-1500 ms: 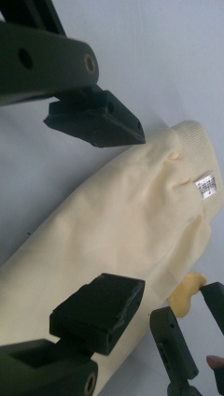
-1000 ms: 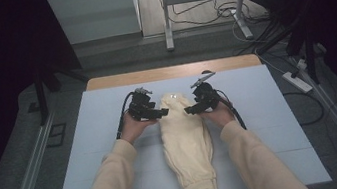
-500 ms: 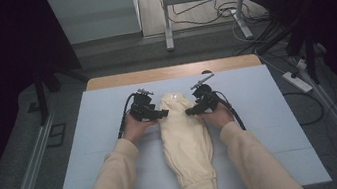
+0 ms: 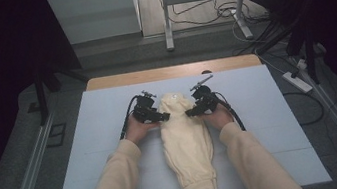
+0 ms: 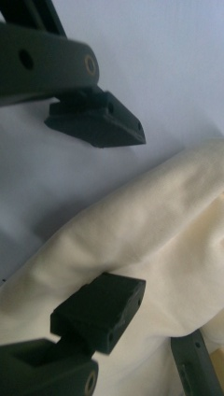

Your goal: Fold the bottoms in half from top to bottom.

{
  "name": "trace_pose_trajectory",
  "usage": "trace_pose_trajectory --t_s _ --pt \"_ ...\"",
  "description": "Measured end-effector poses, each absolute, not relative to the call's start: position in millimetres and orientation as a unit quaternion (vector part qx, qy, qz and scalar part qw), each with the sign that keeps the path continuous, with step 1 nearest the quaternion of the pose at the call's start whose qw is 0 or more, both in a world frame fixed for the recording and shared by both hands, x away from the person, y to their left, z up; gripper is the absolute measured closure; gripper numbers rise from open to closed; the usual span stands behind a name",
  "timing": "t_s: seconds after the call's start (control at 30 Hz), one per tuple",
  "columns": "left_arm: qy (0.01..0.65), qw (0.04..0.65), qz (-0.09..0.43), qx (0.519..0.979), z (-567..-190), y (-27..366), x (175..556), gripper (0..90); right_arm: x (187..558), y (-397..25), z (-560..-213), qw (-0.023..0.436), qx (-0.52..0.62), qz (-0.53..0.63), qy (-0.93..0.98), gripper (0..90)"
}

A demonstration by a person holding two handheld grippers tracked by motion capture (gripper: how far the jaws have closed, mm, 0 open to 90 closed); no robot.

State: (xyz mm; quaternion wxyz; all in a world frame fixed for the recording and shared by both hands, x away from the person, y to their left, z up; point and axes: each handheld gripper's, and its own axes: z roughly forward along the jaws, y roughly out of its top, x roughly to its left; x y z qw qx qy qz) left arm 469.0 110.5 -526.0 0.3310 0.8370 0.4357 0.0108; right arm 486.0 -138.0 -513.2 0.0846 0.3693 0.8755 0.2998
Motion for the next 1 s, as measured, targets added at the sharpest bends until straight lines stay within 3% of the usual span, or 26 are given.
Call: trace_pose_trajectory --t_s 0.2,0.33,0.47,0.63,1.0 --pt "0.426 0.341 0.000 0.838 -527 108 468 47.0 483 -135 -514 0.082 0.358 0.302 0.879 43.2" --pt "0.416 0.346 -0.018 0.840 -528 105 466 67.2 482 -136 -514 0.066 0.355 0.311 0.879 57.0" --pt "0.405 0.344 -0.013 0.847 -527 103 464 78.2 479 -136 -515 0.052 0.348 0.326 0.877 69.0" --pt "0.398 0.341 -0.002 0.852 -524 102 462 81.4 476 -134 -512 0.058 0.338 0.320 0.883 73.7" --pt "0.379 0.376 0.027 0.845 -499 109 453 82.1 469 -143 -497 0.075 0.321 0.345 0.879 75.4"
